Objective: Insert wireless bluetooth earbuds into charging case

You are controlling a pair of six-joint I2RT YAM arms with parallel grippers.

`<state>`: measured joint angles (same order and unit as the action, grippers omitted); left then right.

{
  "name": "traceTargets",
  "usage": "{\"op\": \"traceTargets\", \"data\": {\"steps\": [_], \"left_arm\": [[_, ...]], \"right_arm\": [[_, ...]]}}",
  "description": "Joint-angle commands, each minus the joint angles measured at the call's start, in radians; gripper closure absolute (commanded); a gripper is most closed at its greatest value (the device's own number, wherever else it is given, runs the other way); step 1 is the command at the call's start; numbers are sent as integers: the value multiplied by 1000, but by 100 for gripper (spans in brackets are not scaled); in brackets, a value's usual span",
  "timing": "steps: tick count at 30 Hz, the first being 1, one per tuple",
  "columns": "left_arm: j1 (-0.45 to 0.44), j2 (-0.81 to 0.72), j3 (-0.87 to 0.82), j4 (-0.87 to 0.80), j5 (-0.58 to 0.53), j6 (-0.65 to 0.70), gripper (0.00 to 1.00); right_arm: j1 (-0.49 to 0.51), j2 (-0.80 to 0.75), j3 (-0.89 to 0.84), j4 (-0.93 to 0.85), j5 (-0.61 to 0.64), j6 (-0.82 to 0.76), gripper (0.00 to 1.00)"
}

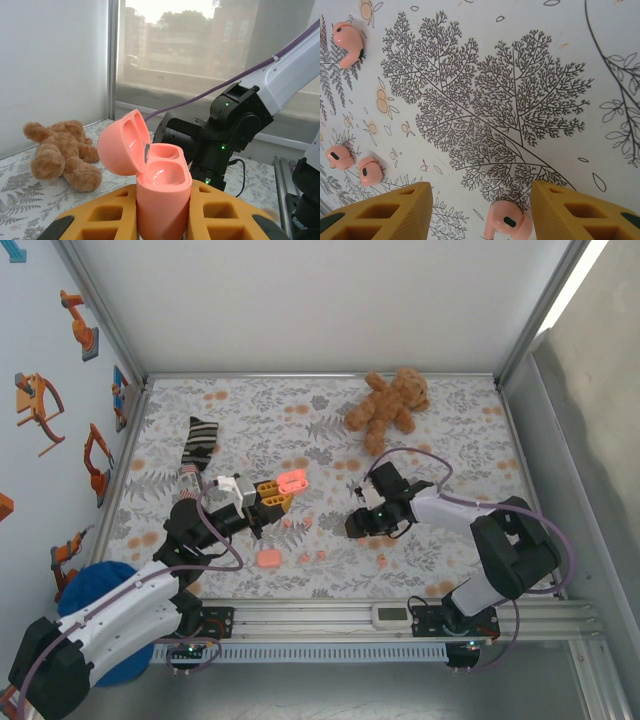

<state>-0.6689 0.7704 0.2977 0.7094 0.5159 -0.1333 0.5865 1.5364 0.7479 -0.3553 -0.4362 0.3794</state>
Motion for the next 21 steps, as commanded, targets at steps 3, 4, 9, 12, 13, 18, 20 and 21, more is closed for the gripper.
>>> {"op": "traceTargets", "data": {"steps": [3, 4, 9, 12, 13, 18, 20, 21], "left_arm": [[-6, -19, -17, 1, -6, 3, 100], [-5, -21, -16, 1, -7, 3, 100], [-6, -22, -17, -4, -9, 4, 100], [-5, -21, -16, -6, -11, 4, 100], [-6, -21, -16, -7, -11, 4, 100], [-6, -21, -15, -9, -13, 6, 100], [-5, -20, -13, -12, -13, 7, 100], [-5, -20, -13, -11, -14, 8, 100]], "right_arm": [[13, -7, 12, -48, 14, 9, 48], [15, -10, 10, -51, 14, 9, 48], [24, -14, 0, -66, 14, 10, 49], [31, -16, -2, -73, 16, 11, 50], [34, -16, -1, -77, 18, 11, 52], [42, -24, 1, -97, 31, 9, 56], [43, -24, 2, -110, 40, 4, 57], [44, -24, 4, -113, 43, 2, 58]]}}
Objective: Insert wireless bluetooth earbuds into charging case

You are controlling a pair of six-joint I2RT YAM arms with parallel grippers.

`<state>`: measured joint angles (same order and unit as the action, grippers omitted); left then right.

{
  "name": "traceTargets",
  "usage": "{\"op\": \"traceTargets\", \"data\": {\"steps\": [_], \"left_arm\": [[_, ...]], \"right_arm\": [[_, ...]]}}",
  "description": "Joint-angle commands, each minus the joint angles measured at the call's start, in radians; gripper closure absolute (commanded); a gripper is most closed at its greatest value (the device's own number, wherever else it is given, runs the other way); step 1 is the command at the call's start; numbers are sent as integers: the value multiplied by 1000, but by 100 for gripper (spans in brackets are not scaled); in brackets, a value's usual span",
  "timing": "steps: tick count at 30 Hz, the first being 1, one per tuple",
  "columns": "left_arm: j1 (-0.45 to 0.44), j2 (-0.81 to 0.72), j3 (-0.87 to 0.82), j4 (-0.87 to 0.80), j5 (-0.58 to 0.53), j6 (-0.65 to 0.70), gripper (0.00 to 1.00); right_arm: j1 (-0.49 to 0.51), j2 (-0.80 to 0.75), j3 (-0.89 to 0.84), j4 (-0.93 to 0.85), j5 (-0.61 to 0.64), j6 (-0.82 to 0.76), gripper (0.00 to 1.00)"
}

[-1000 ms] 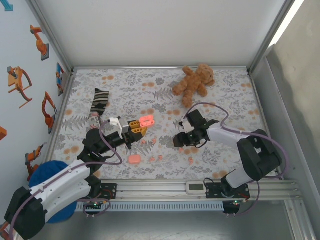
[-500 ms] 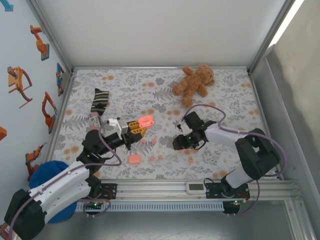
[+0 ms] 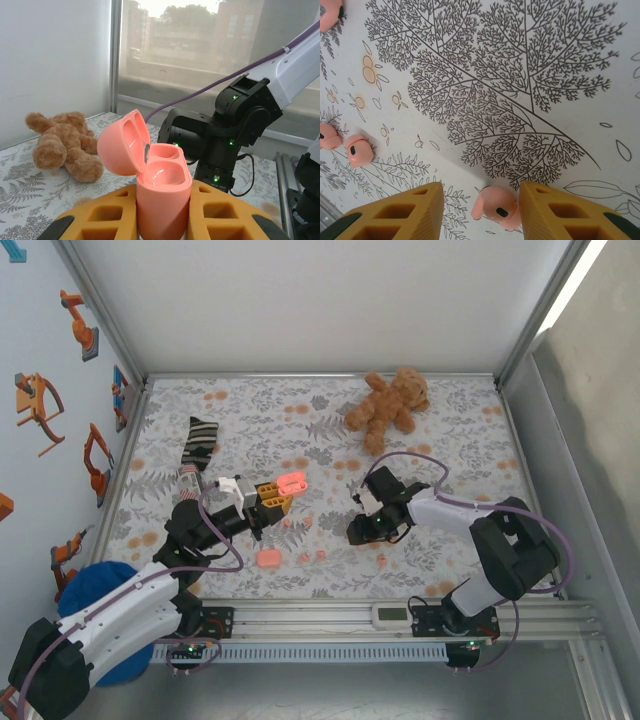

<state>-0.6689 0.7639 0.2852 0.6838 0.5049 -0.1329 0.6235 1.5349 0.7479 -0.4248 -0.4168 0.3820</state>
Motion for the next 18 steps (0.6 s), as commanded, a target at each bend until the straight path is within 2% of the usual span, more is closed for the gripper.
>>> {"op": "traceTargets", "data": {"steps": [1, 12, 18], "left_arm": [[-5, -12, 1, 12, -3, 6, 100], [-6, -11, 2, 10, -6, 10, 100], [-6, -14, 3, 6, -6, 10, 100]], "right_arm": [[7, -22, 4, -49, 25, -3, 58], [21, 17, 18, -72, 55, -17, 66], [33, 40, 30, -73, 67, -17, 67]]}}
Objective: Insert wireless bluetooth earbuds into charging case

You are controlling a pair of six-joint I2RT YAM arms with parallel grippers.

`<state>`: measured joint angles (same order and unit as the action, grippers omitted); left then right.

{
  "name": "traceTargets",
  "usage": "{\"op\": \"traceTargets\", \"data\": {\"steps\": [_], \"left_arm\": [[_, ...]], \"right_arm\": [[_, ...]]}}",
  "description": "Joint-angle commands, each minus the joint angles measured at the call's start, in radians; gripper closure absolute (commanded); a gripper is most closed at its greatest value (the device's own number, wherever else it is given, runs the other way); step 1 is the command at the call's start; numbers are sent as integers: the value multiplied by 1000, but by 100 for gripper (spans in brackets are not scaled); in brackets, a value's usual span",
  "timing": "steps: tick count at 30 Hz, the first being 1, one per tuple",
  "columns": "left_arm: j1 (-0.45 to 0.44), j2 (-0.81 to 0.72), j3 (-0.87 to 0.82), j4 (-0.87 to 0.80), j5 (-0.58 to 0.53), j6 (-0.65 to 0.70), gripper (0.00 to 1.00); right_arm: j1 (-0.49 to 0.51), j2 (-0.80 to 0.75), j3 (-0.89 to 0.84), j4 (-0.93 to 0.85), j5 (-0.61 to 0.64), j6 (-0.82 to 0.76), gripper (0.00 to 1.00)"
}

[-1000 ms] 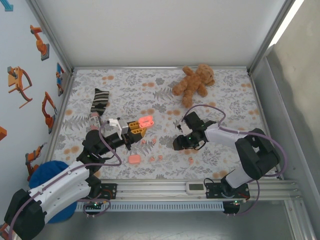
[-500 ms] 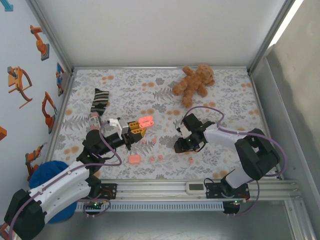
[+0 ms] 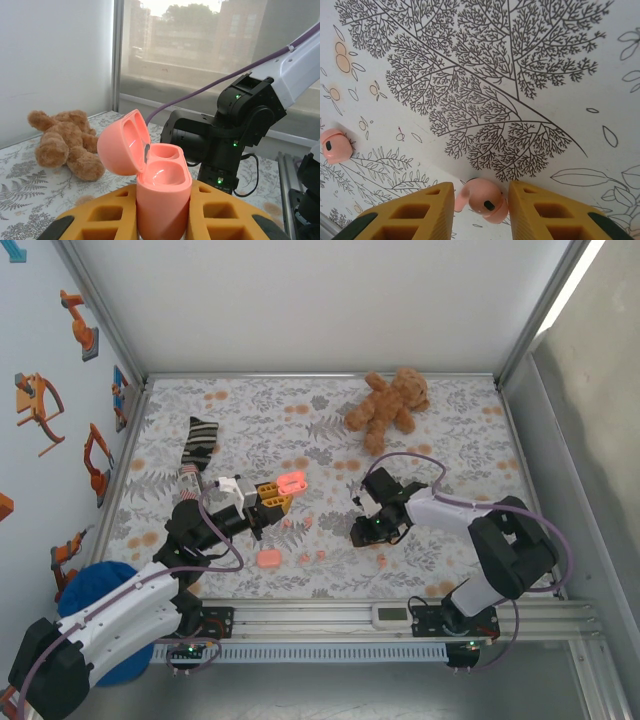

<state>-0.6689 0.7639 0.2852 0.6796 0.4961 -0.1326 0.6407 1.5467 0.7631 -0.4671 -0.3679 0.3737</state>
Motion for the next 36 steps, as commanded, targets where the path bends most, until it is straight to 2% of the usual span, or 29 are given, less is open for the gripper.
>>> {"op": "traceTargets", "data": {"steps": [1, 15, 28, 36], "left_arm": [[-6, -16, 2, 9, 1, 10, 100], [-6, -29, -4, -1, -2, 13, 100], [-7, -41, -15, -10, -9, 3, 100], [-9, -4, -18, 37, -11, -27, 100]], "right_arm": [[19, 31, 16, -31, 21, -9, 69], [39, 29, 27, -34, 44, -9, 78], [39, -121, 46, -49, 47, -37, 79], [43, -255, 152, -110, 71, -121, 79]]}}
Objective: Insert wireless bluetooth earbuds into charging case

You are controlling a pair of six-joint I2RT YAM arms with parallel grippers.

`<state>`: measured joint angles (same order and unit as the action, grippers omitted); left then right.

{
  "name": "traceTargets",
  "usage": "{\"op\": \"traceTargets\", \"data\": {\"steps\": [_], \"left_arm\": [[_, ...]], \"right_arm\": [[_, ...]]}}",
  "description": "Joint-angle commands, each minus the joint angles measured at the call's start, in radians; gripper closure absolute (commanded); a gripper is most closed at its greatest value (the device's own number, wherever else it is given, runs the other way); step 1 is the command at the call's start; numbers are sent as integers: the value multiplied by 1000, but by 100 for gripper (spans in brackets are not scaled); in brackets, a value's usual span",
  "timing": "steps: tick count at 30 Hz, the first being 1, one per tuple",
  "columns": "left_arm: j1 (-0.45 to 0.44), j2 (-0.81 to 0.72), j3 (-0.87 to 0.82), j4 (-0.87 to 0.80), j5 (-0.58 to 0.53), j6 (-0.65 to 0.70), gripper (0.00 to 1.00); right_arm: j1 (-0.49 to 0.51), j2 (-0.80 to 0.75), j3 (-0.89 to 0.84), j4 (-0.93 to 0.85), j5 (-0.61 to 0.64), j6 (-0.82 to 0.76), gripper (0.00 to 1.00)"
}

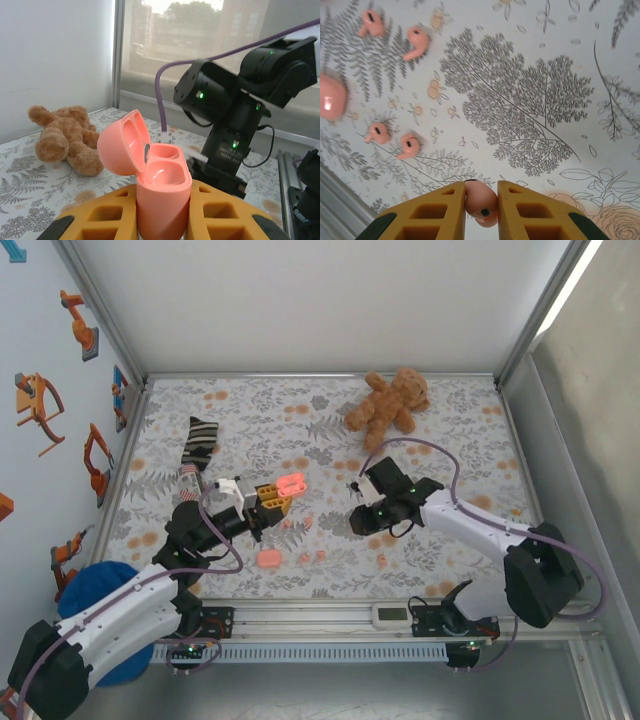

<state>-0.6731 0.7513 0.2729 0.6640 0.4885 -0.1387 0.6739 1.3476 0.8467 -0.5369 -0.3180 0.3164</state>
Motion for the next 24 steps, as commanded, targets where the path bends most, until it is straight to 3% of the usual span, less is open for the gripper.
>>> {"op": "traceTargets", "data": {"steps": [1, 11, 24], "left_arm": [[-5, 16, -6, 61, -4, -25, 100], [-13, 112, 11, 149, -3, -54, 100], [-33, 231, 52, 257, 52, -81, 100]], "right_arm": [[13, -69, 84, -46, 26, -78, 79], [51, -229, 200, 25, 79, -191, 79], [205, -283, 283, 188, 118, -323, 78]]}}
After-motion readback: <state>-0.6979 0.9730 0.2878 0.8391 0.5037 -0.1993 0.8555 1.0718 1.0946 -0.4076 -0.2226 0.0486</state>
